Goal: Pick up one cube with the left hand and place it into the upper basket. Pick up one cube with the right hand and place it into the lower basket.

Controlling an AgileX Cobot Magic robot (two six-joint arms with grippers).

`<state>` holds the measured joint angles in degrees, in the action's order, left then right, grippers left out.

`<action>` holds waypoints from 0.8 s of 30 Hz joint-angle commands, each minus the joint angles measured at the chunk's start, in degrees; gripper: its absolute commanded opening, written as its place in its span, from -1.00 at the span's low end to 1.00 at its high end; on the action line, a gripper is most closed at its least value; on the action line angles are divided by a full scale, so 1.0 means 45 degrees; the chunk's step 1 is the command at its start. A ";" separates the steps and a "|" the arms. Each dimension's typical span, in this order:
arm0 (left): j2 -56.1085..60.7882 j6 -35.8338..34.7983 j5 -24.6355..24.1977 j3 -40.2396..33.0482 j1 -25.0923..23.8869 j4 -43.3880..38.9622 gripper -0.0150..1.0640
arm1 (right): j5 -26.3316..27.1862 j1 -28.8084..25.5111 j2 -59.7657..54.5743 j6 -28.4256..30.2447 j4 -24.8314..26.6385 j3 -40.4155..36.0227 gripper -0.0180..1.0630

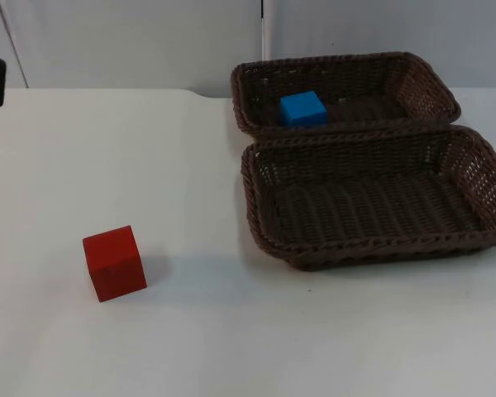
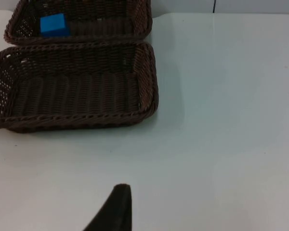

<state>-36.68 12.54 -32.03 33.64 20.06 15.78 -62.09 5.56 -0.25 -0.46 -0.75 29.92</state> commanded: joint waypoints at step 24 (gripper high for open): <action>0.0265 -0.0189 -0.0060 -0.0059 -0.0023 -0.0057 0.62 | 0.0542 -0.0069 -0.3086 0.0029 0.0008 0.0412 0.98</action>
<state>-35.99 11.99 -32.16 33.64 20.06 15.63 -61.13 5.56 -13.24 -0.32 -0.65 31.43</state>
